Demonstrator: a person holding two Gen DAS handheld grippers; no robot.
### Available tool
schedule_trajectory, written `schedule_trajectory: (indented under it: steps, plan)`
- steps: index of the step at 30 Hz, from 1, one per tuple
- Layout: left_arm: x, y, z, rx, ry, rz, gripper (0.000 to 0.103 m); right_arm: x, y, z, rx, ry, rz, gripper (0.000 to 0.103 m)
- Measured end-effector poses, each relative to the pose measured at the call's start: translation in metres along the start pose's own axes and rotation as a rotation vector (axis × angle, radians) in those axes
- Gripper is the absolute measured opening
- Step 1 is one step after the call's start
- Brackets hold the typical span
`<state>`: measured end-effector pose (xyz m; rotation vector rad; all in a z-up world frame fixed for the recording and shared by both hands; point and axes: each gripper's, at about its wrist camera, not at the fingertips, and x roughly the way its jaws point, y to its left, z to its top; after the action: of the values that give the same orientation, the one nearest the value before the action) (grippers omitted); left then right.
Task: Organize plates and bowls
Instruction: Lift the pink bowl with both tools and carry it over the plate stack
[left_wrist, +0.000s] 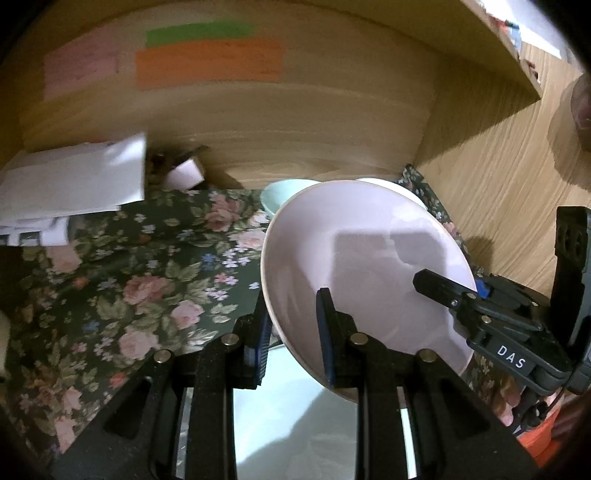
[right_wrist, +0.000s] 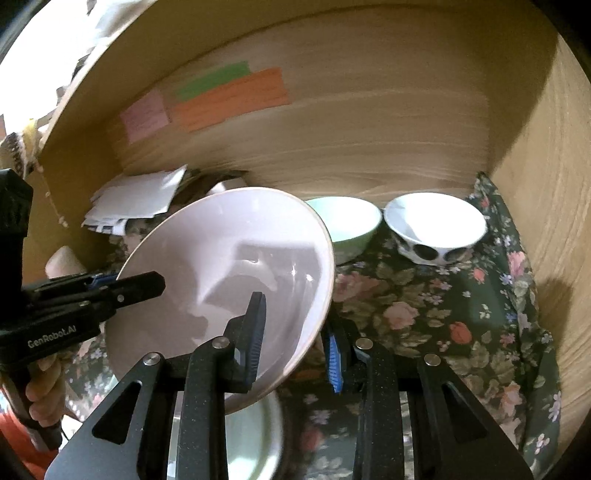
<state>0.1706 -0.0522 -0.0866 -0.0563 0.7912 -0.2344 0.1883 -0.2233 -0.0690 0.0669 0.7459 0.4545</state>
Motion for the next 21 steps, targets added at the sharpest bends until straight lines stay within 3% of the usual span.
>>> schedule_trajectory:
  steps: [21]
  plan:
    - [-0.081, 0.087, -0.065, -0.147, -0.074, 0.139, 0.023, 0.015, 0.11, -0.02, -0.122, 0.04, 0.144, 0.027]
